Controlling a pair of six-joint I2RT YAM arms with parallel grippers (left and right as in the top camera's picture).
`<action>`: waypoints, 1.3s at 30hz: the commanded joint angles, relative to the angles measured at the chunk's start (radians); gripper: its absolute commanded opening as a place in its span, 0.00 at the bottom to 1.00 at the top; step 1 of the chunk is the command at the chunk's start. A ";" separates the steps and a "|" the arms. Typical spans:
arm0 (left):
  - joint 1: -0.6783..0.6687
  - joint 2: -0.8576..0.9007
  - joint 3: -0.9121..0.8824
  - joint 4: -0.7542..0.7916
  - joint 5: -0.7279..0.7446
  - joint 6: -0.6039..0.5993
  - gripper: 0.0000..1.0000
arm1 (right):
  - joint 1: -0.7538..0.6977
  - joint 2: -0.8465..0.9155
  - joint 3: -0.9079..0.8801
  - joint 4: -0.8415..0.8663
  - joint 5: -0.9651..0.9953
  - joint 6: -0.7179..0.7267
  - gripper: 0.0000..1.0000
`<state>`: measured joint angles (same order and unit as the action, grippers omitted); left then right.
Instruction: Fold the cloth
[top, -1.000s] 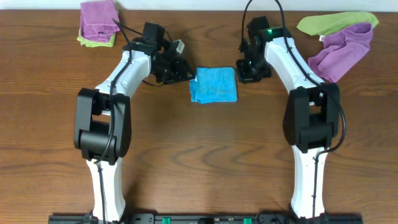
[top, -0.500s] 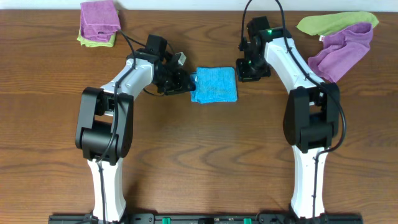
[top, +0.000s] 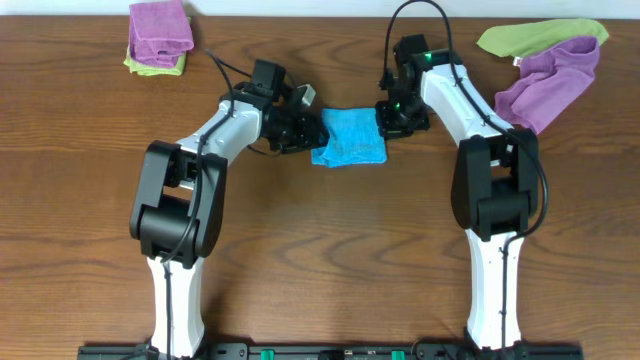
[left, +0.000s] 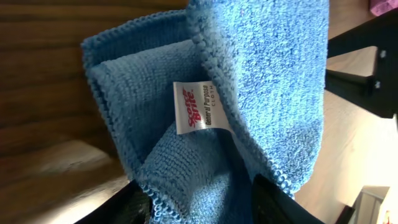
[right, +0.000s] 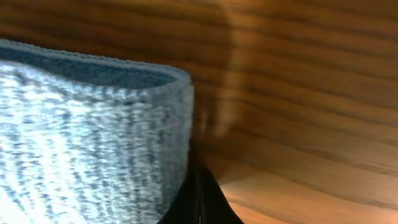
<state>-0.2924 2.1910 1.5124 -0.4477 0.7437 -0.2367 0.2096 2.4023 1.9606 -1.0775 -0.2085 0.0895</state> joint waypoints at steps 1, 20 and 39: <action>0.007 0.013 -0.005 -0.006 0.016 -0.022 0.51 | 0.018 0.030 -0.007 0.001 -0.013 0.011 0.02; 0.094 0.013 -0.005 -0.072 0.273 0.031 0.77 | 0.018 0.030 -0.007 -0.007 -0.013 0.006 0.01; 0.025 0.013 -0.005 -0.062 0.086 0.031 0.87 | 0.019 0.030 -0.007 -0.007 -0.013 0.005 0.02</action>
<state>-0.2588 2.1910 1.5124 -0.5053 0.9070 -0.2276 0.2203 2.4023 1.9606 -1.0809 -0.2131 0.0914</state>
